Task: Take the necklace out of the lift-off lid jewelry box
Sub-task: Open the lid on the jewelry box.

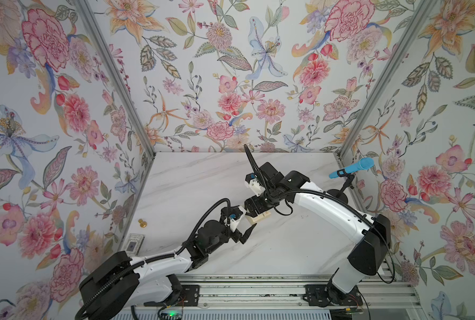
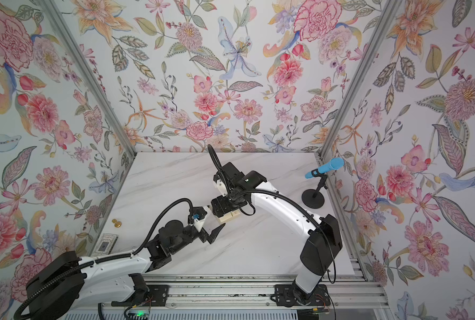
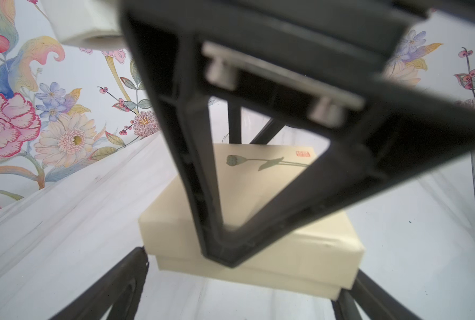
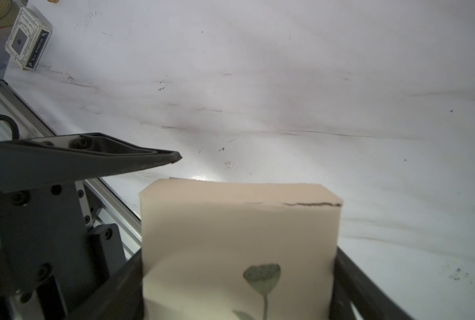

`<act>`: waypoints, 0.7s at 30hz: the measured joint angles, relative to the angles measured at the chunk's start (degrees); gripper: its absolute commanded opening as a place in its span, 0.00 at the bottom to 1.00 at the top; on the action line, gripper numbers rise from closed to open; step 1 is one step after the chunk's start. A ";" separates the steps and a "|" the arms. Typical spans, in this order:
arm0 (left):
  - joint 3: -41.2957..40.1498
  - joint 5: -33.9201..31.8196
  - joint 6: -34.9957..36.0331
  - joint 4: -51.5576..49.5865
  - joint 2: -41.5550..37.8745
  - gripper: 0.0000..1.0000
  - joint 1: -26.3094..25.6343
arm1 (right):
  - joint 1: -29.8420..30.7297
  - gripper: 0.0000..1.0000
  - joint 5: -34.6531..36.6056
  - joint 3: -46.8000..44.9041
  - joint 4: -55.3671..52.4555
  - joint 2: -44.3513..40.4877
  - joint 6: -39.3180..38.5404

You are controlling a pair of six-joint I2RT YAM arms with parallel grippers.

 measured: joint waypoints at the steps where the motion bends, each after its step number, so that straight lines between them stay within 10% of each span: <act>1: 0.00 0.02 0.00 0.00 -0.02 0.96 0.00 | 0.00 0.81 0.00 0.00 0.04 0.00 0.00; 21: 0.00 0.20 0.00 -0.02 0.31 0.89 0.00 | 0.00 0.81 -0.02 0.44 0.24 0.02 0.00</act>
